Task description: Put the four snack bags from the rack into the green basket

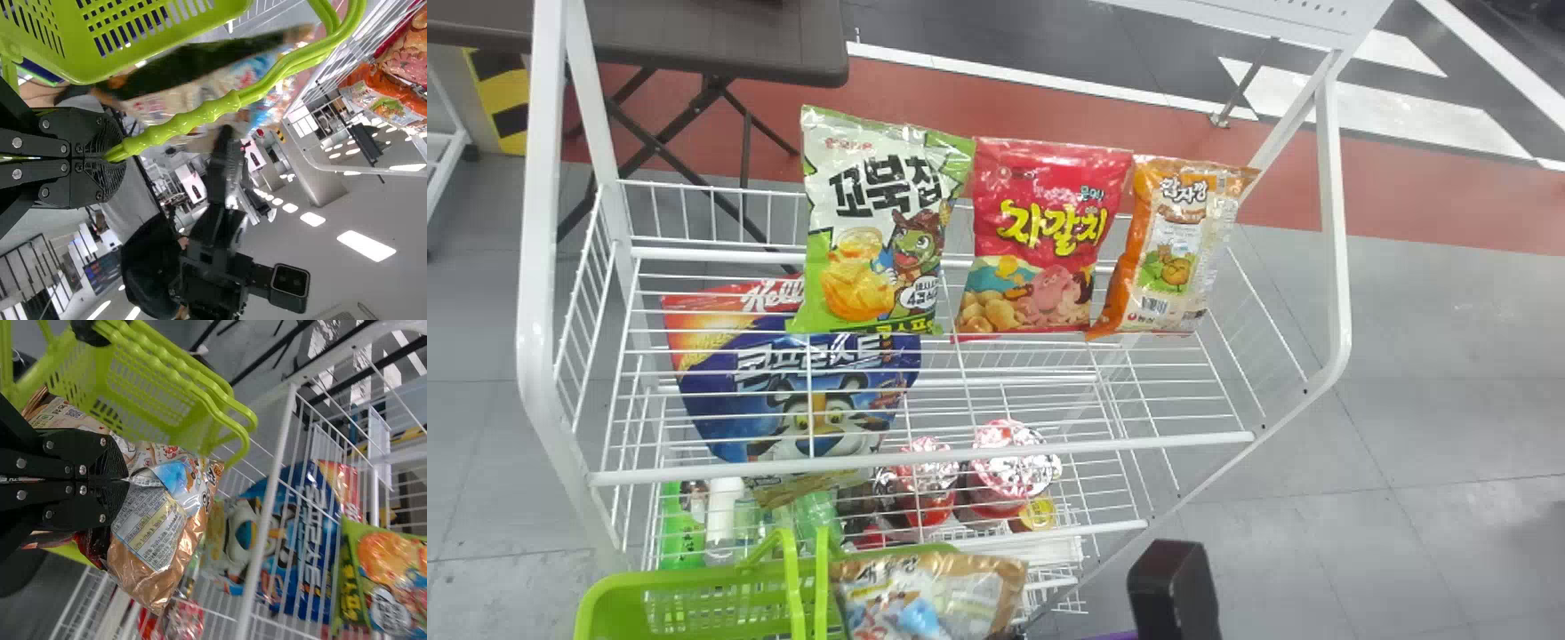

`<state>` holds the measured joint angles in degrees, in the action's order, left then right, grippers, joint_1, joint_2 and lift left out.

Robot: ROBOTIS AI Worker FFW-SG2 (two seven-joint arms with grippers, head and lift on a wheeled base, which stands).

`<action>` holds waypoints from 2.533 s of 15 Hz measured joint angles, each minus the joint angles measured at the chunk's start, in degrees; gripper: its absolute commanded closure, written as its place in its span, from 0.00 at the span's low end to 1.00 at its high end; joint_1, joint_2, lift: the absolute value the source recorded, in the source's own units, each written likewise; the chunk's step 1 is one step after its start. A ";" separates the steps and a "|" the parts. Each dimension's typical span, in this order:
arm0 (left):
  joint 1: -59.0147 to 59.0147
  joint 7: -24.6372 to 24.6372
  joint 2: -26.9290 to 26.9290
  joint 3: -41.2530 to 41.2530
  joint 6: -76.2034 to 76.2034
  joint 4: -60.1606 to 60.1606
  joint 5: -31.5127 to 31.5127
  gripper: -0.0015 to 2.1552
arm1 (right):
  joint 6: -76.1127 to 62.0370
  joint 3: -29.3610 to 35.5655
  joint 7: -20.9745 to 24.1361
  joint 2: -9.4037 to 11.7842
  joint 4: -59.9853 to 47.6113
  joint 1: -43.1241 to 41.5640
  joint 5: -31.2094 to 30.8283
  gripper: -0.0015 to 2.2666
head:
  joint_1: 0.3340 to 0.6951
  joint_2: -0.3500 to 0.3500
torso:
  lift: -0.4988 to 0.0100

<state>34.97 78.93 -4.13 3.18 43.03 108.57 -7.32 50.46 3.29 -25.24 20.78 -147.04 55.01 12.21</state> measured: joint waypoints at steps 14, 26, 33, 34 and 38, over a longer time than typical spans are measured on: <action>1.24 0.17 0.09 0.81 -0.18 0.70 0.37 0.94 | -5.60 -1.74 -8.13 -8.94 12.06 -7.04 -2.24 0.03 | 1.00 0.00 | 0.97; 0.20 0.68 -0.52 2.56 1.07 -0.01 1.79 0.94 | -40.44 -13.68 21.69 -15.86 39.81 -39.08 -11.26 0.04 | 1.00 0.14 | 0.97; -1.62 1.74 -2.22 1.99 1.12 -1.77 -0.11 0.94 | -39.41 -18.13 33.38 -20.27 49.61 -49.59 -13.21 0.04 | 1.00 0.26 | 0.97; -1.74 1.82 -2.41 1.95 1.12 -1.78 -0.31 0.94 | -38.11 -18.42 35.66 -20.46 49.92 -50.24 -13.35 0.05 | 1.00 0.25 | 0.97; -2.08 1.85 -2.78 1.92 1.10 -1.79 -0.84 0.94 | -27.33 -18.29 35.67 -20.42 51.88 -54.66 -13.18 0.79 | 1.00 0.24 | 0.97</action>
<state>32.89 80.78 -6.90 5.10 44.13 106.79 -8.16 23.13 -15.00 10.43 0.36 -95.16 0.35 -0.96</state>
